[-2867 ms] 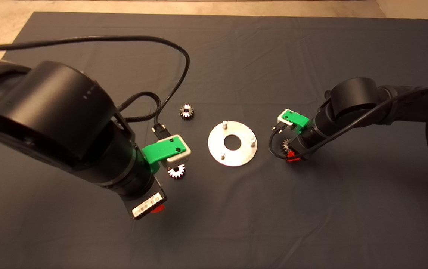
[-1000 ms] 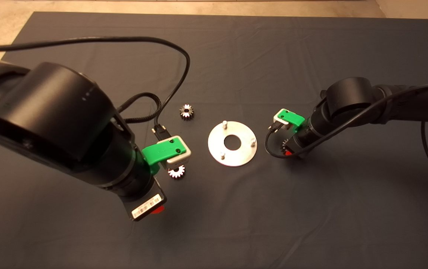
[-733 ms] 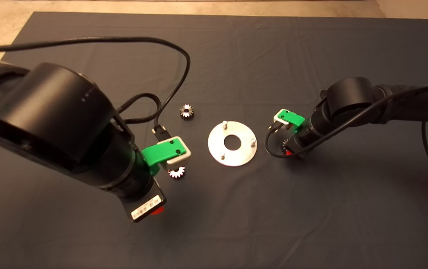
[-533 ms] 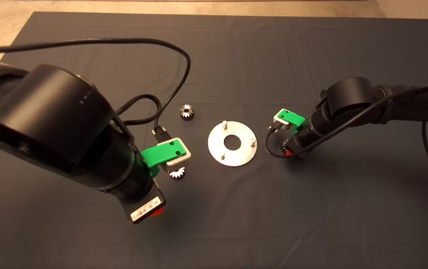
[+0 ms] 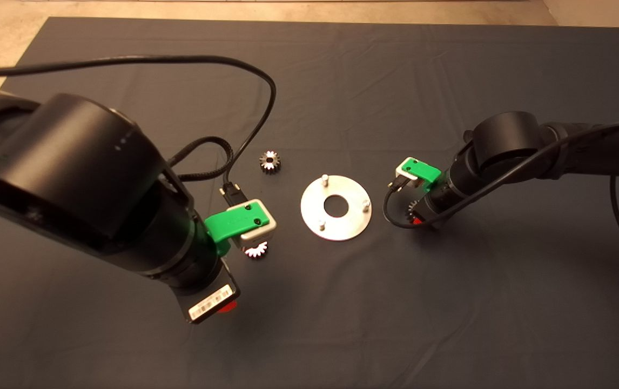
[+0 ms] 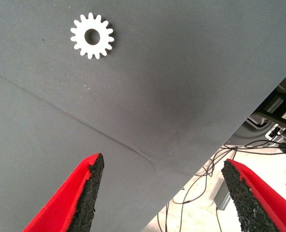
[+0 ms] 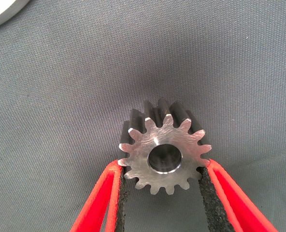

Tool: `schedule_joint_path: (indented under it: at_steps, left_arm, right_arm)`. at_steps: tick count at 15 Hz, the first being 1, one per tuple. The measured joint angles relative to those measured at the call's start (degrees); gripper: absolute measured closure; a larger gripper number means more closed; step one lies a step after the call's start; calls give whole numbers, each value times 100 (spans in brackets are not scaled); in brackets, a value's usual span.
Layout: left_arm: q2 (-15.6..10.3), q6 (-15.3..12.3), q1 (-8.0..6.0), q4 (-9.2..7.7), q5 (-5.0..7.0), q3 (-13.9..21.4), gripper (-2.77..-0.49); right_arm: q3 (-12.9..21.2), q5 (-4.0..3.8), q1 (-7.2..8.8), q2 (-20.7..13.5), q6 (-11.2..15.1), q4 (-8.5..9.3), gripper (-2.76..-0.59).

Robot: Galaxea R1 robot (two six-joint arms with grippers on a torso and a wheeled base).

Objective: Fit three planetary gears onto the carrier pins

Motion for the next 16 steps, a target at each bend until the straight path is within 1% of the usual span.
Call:
schedule_joint_path:
  at_steps: [5, 6, 7, 8, 10, 11, 12, 13, 15, 16]
  left_arm:
    - [0, 0, 0, 0, 0, 2, -176]
    - [2, 1, 0, 0, 0, 2, -176]
    - [2, 0, 0, -2, 0, 2, -176]
    - [2, 1, 0, 0, 0, 2, -176]
    - [2, 1, 0, 0, 2, 11, -176]
    - [4, 1, 0, 0, 0, 11, -176]
    - [2, 1, 0, 0, 0, 11, -176]
    - [3, 1, 0, 0, 0, 11, -176]
    - [4, 1, 0, 0, 0, 11, -176]
    - [4, 1, 0, 0, 0, 11, -176]
  right_arm:
    - [-6, -2, 9, 45, 0, 9, -92]
    - [-9, 7, 32, 78, 0, 16, -92]
    - [-11, 39, 68, 100, 0, 40, -92]
    - [-11, 67, 121, 117, -1, 94, -92]
    - [-17, 201, 344, 160, -1, 266, -92]
    - [-17, 235, 436, 177, -1, 319, -92]
    - [-17, 235, 575, 207, -4, 400, -92]
    - [-17, 238, 663, 243, -9, 494, -92]
    - [-17, 239, 790, 301, -15, 745, -92]
    - [-17, 243, 847, 321, -17, 835, -92]
